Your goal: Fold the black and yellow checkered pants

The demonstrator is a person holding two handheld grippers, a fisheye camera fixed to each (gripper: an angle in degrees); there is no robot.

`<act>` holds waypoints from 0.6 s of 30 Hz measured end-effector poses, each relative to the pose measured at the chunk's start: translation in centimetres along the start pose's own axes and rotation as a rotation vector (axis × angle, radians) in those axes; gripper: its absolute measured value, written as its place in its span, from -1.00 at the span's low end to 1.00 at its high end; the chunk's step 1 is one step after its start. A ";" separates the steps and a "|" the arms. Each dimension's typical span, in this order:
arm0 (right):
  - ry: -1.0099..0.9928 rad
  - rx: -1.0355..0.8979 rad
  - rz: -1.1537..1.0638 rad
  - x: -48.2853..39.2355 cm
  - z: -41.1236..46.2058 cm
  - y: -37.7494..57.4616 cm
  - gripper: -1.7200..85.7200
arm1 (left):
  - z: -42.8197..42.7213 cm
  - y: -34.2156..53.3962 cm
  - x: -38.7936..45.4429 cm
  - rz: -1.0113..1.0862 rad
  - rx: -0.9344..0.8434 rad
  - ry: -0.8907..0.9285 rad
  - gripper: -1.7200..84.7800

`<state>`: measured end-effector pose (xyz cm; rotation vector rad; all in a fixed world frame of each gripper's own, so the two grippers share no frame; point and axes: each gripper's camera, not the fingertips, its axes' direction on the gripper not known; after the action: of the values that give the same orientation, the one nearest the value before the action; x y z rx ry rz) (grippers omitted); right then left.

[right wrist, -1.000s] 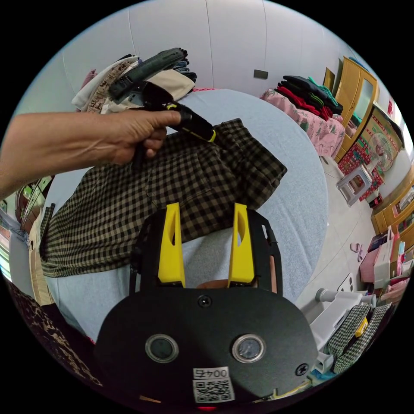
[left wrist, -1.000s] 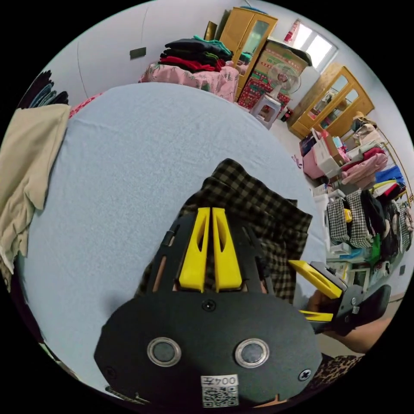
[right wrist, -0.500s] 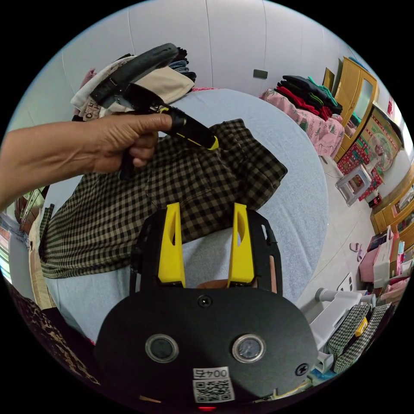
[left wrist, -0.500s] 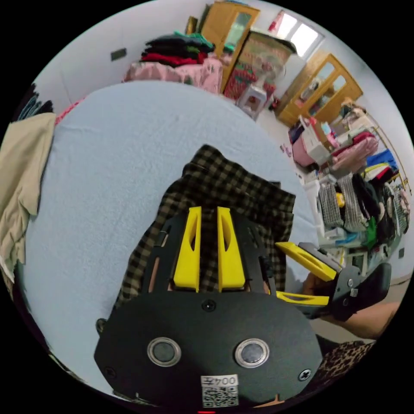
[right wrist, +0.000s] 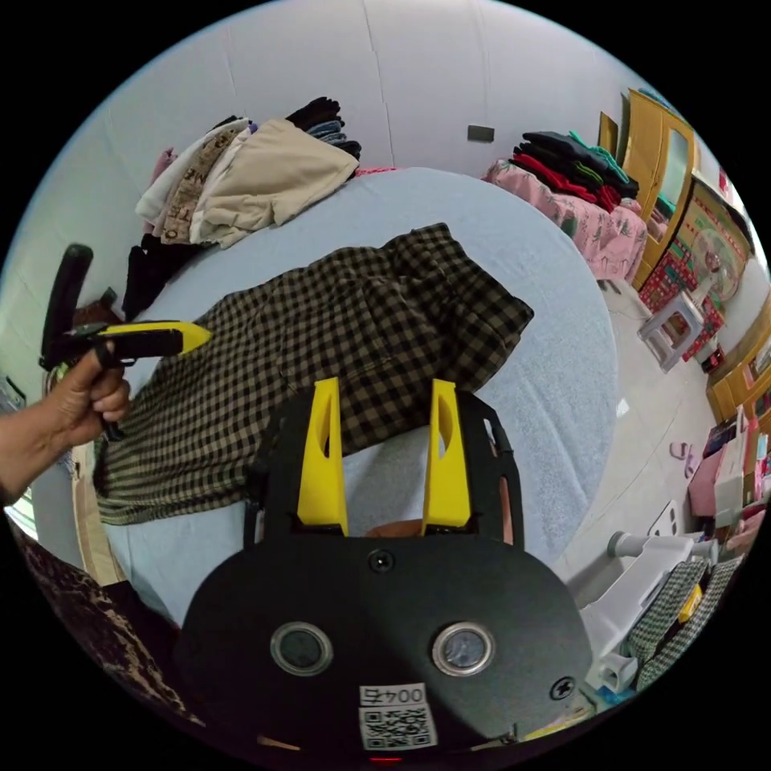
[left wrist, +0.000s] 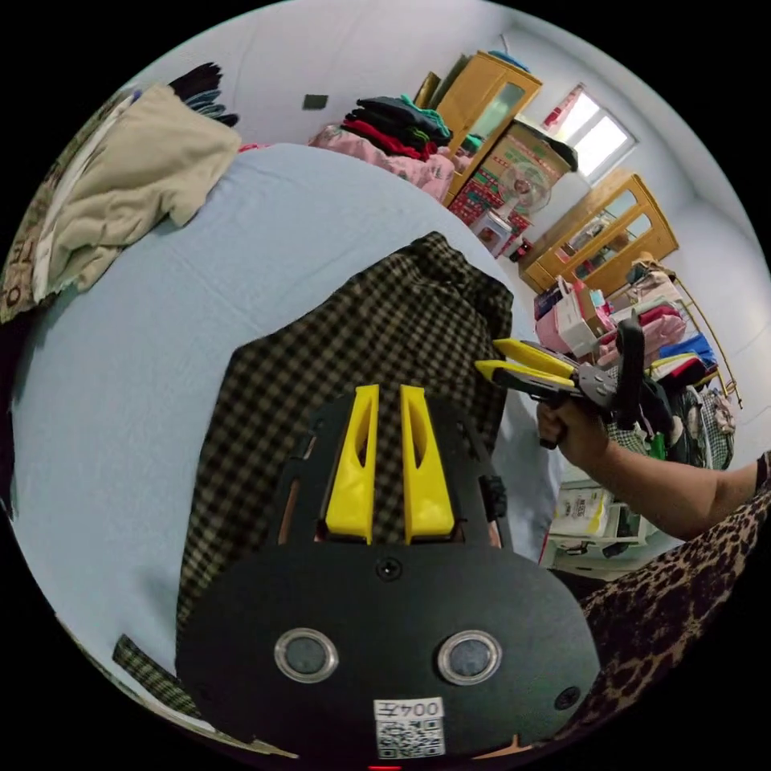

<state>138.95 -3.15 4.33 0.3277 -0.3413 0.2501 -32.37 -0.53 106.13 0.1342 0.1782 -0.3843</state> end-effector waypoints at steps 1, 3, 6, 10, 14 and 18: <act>-0.035 0.045 0.066 1.8 -1.7 -0.2 -0.61 | -0.5 -1.1 -0.5 0.005 0.021 -0.002 -0.83; -0.071 0.118 0.208 5.2 -4.2 -0.3 -0.62 | -1.0 -3.7 -0.5 0.048 0.057 -0.014 -0.81; -0.191 0.176 0.452 11.9 -6.4 -0.2 -0.64 | 0.0 -8.7 -0.4 0.112 0.047 0.001 -0.76; -0.354 0.208 0.601 18.1 -7.0 -0.4 -0.66 | 3.2 -14.0 -1.3 0.116 -0.018 0.060 -0.71; -0.402 0.162 0.604 20.4 -6.4 -1.7 -0.67 | 5.4 -16.2 -0.8 0.187 -0.104 0.078 -0.67; -0.448 0.164 0.598 21.2 -6.3 -2.2 -0.71 | 6.2 -16.9 -0.6 0.171 -0.152 0.165 -0.69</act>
<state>160.75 1.00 5.88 0.4386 -0.8647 0.8004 -38.51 -16.81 110.67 0.0307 0.3550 -0.1880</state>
